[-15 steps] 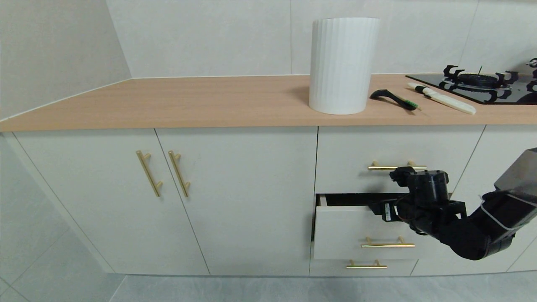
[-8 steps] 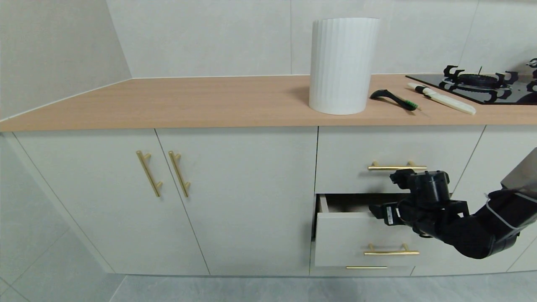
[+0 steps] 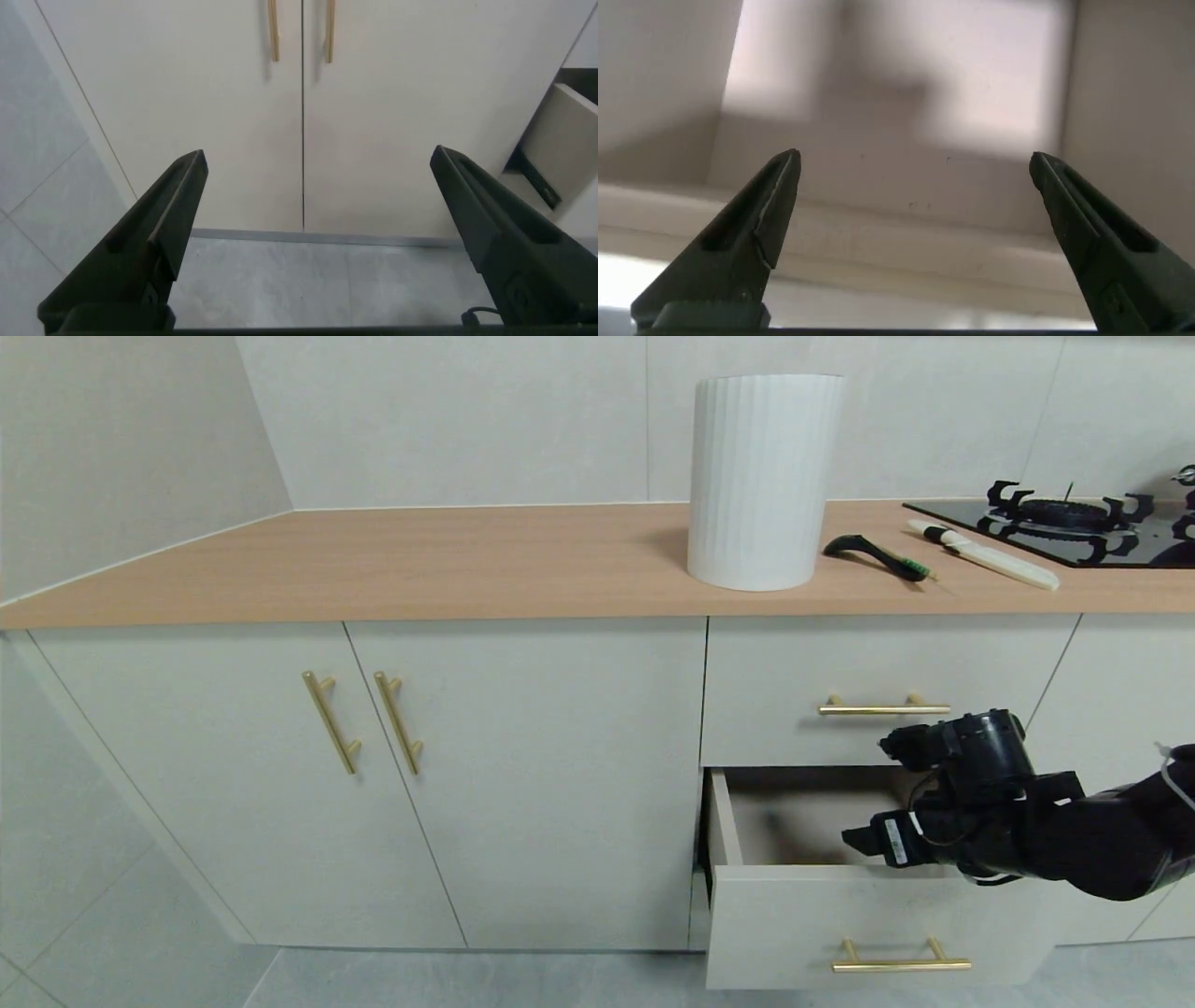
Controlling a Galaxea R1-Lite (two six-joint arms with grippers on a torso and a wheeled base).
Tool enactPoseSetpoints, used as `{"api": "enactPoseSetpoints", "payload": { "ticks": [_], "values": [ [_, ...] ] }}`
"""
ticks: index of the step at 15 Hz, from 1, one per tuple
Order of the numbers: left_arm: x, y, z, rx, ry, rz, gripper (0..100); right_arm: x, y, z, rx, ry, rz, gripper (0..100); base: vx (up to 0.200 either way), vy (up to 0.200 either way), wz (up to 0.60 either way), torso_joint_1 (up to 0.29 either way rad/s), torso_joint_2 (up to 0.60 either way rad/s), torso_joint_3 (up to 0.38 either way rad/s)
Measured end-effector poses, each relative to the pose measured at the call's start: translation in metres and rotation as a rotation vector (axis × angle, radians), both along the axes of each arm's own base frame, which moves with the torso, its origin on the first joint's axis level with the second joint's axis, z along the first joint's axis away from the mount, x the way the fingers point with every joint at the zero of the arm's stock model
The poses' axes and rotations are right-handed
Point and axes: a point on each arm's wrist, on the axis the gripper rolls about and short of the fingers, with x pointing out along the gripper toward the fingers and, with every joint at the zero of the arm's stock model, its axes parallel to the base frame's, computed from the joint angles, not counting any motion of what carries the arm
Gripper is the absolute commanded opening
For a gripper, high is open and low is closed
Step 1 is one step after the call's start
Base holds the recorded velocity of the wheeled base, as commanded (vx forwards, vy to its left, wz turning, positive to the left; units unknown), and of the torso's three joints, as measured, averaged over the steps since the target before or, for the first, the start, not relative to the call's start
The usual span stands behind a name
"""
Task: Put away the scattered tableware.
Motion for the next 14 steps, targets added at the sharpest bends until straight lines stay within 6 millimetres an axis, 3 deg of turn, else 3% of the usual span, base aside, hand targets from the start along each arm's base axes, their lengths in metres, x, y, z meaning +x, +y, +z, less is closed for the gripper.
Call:
{"api": "enactPoseSetpoints", "payload": {
  "ticks": [14],
  "values": [
    [0.0,0.0,0.0,0.0,0.0,0.0,100,-0.063,0.005,0.018,-0.211,0.345,0.229,100,0.0,0.0,0.0,0.0,0.0,0.0]
  ]
}}
